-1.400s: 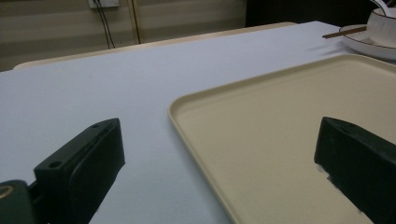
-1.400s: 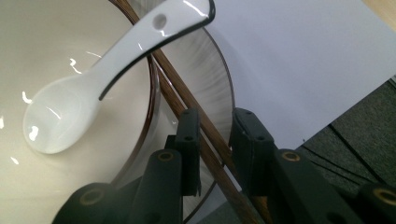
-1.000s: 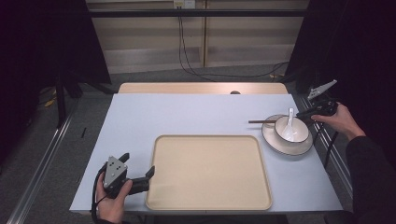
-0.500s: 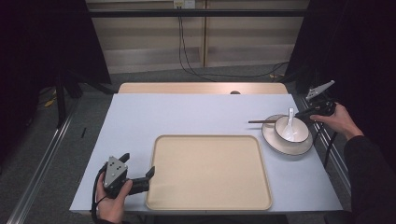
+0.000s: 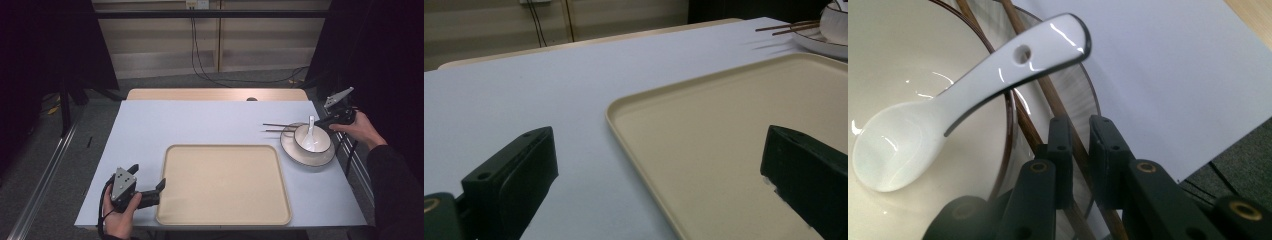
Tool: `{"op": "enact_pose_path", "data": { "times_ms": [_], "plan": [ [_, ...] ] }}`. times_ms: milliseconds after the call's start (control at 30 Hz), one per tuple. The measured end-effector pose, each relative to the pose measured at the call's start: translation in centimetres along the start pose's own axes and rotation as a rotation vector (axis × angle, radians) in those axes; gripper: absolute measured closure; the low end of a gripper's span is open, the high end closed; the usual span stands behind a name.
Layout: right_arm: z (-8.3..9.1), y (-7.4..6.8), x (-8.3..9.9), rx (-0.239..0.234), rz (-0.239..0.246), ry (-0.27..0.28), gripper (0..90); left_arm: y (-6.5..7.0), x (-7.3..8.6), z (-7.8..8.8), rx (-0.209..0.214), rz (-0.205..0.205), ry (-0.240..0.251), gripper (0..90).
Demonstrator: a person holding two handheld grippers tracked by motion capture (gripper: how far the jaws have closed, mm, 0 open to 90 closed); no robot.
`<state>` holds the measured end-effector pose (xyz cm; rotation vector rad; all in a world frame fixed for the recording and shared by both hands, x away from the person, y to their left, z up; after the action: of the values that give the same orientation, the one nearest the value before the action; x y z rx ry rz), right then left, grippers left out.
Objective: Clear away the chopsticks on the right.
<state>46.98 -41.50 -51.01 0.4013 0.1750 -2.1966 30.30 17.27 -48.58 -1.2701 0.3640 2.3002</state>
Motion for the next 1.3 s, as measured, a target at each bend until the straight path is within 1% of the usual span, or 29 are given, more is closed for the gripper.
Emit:
{"op": "enact_pose_path", "data": {
  "times_ms": [33, 100, 167, 200, 233, 267, 333, 367, 400, 433, 467, 567, 600, 667, 700, 733, 767, 833, 900, 933, 1000, 1033, 1067, 1133, 1167, 1200, 1233, 1267, 1300],
  "plan": [
    [-0.1, -0.1, -0.2, -0.004, 0.01, 0.005, 79.5, 0.1, 0.0, 0.0, 0.002, 0.006, 0.002, 1.7],
    [-0.2, -0.1, -0.3, -0.003, 0.023, 0.009, 78.9, 0.0, 0.0, 0.0, 0.0, 0.007, 0.004, 1.8],
    [-0.3, -0.1, -0.3, 0.002, 0.026, 0.005, 78.4, 0.0, 0.0, 0.0, 0.004, 0.008, 0.003, 1.8],
    [-0.4, -0.2, -0.3, -0.005, 0.033, 0.007, 76.6, 0.0, 0.0, 0.0, 0.005, 0.009, 0.003, 1.7],
    [-0.5, -0.2, -0.2, -0.002, 0.04, -0.003, 76.3, 0.0, 0.0, 0.0, 0.001, 0.008, 0.004, 1.8],
    [-0.8, -0.4, 0.0, -0.006, 0.037, -0.023, 76.2, 0.0, 0.0, 0.0, 0.001, 0.007, 0.005, 1.8],
    [-0.9, -0.4, 0.1, -0.001, 0.043, -0.026, 76.6, 0.0, 0.0, 0.0, 0.0, 0.006, 0.005, 1.8],
    [-0.9, -0.4, 0.2, -0.005, 0.04, -0.027, 77.4, 0.0, 0.0, 0.0, 0.003, 0.001, 0.0, 1.7],
    [-0.9, -0.4, 0.3, -0.004, 0.049, -0.032, 80.1, 0.1, 0.0, 0.0, 0.009, -0.002, 0.002, 1.8],
    [-0.9, -0.4, 0.3, -0.004, 0.049, -0.032, 80.1, 0.1, 0.0, 0.0, 0.009, -0.002, 0.002, 1.8],
    [-0.9, -0.3, 0.5, 0.0, 0.05, -0.037, 83.4, 0.1, 0.0, -0.1, 0.008, -0.003, 0.002, 1.8],
    [-0.9, -0.3, 0.6, -0.005, 0.045, -0.032, 83.9, 0.0, 0.0, 0.0, 0.003, -0.001, 0.002, 1.8],
    [-0.9, -0.3, 0.6, -0.005, 0.045, -0.032, 83.9, 0.0, 0.0, 0.0, -0.002, 0.006, 0.004, 1.8],
    [-0.9, -0.3, 0.7, -0.006, 0.043, -0.03, 84.1, 0.0, -0.1, 0.0, 0.002, 0.004, 0.007, 1.8],
    [-0.9, -0.3, 0.7, -0.007, 0.04, -0.03, 84.2, 0.0, -0.1, 0.0, 0.004, -0.002, 0.004, 1.7],
    [-0.8, -0.3, 0.7, -0.005, 0.028, -0.036, 84.2, 0.0, -0.1, 0.0, 0.004, -0.002, 0.004, 1.8],
    [-0.8, -0.3, 0.7, -0.011, 0.027, -0.037, 84.3, 0.0, -0.1, 0.0, -0.001, -0.001, 0.009, 1.8],
    [-0.8, -0.3, 0.7, -0.013, 0.021, -0.037, 84.3, 0.0, -0.1, 0.1, 0.004, -0.001, 0.013, 1.7],
    [-0.7, -0.2, 0.8, -0.014, -0.003, -0.038, 84.4, 0.0, -0.1, 0.1, -0.002, 0.0, 0.014, 1.6],
    [-0.6, -0.1, 0.7, -0.009, -0.008, -0.034, 84.4, 0.0, -0.2, 0.1, -0.003, 0.001, 0.015, 1.6],
    [-0.4, -0.2, 0.7, -0.024, -0.027, -0.017, 84.4, 0.0, -0.2, 0.1, -0.003, -0.001, 0.016, 1.6],
    [-0.3, 0.0, 0.7, -0.015, -0.033, -0.014, 84.4, 0.0, -0.2, 0.2, -0.005, 0.0, 0.016, 1.6],
    [0.0, 0.0, 0.7, -0.021, -0.046, -0.008, 84.5, -0.1, -0.2, 0.1, -0.006, 0.001, 0.016, 1.5],
    [0.2, 0.2, 0.8, -0.01, -0.064, -0.005, 84.5, -0.1, -0.2, 0.2, -0.008, -0.001, 0.019, 1.5],
    [0.2, 0.2, 0.8, -0.01, -0.064, -0.005, 84.5, -0.1, -0.2, 0.2, -0.008, -0.001, 0.019, 1.6],
    [0.3, 0.3, 0.7, -0.009, -0.07, 0.004, 84.5, -0.1, -0.2, 0.2, -0.015, -0.002, 0.02, 1.6],
    [0.5, 0.5, 0.6, 0.004, -0.087, 0.018, 84.5, -0.3, -0.2, 0.2, -0.026, -0.001, 0.02, 1.6],
    [0.5, 0.5, 0.6, 0.004, -0.087, 0.018, 84.5, -0.3, -0.2, 0.2, -0.026, -0.001, 0.02, 1.6],
    [0.6, 0.6, 0.6, 0.01, -0.101, 0.023, 84.5, -0.3, -0.2, 0.3, -0.021, 0.002, 0.021, 1.6]
  ]
}}
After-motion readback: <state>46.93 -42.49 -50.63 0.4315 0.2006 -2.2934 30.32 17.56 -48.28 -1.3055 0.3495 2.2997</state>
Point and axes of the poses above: each handheld gripper's, and its own axes: z roughly backward along the jaws, x roughly out of its underside, y roughly to its right, the point moved 9 cm from there along -z, roughly forward along the jaws, and after that the axes turned 11 degrees about -y, right-handed, at the moved point
